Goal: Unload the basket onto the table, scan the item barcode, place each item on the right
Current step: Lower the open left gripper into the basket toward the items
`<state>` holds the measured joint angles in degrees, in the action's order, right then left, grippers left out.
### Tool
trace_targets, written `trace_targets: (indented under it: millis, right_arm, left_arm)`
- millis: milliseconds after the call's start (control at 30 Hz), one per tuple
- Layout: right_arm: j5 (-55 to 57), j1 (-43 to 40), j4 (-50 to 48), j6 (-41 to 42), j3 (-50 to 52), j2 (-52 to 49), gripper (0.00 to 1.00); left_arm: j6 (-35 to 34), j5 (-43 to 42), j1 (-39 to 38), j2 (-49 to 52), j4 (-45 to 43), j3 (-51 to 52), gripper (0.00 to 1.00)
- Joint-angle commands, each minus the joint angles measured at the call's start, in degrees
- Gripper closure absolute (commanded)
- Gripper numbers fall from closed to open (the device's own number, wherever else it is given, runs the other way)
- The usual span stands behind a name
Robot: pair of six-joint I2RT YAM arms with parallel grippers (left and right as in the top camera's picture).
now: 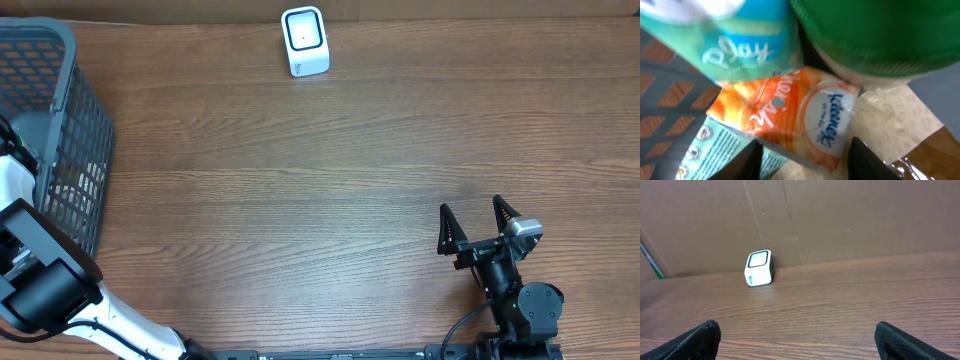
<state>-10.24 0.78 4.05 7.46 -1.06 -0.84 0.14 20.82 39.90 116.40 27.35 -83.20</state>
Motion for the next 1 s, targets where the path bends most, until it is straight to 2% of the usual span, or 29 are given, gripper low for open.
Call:
trace_targets:
  millis: [0,67,133,433,867,967]
  right_arm:
    - [0.26,-0.15,-0.31,-0.24,0.61,0.68,0.0]
    - [0.28,-0.15,-0.31,-0.24,0.61,0.68,0.0]
    - [0.28,-0.15,-0.31,-0.24,0.61,0.68,0.0]
    - [0.26,-0.15,-0.31,-0.24,0.61,0.68,0.0]
    - [0.26,-0.15,-0.31,-0.24,0.61,0.68,0.0]
    - [0.26,-0.15,-0.31,-0.26,0.61,0.68,0.0]
  left_arm:
    - [0.11,2.27,0.37,1.33,-0.42,0.98,0.66]
    - [0.09,2.25,0.35,1.33,-0.52,0.98,0.76]
    - [0.09,2.25,0.35,1.33,-0.44,0.96,0.95]
    - [-0.22,3.41,-1.6,-1.77,-0.15,0.44,0.96]
    - [-6.49,3.41,-3.21,-17.64,5.49,0.44,0.96]
    - [-6.8,0.28,-3.21,-20.65,6.32,0.44,0.96]
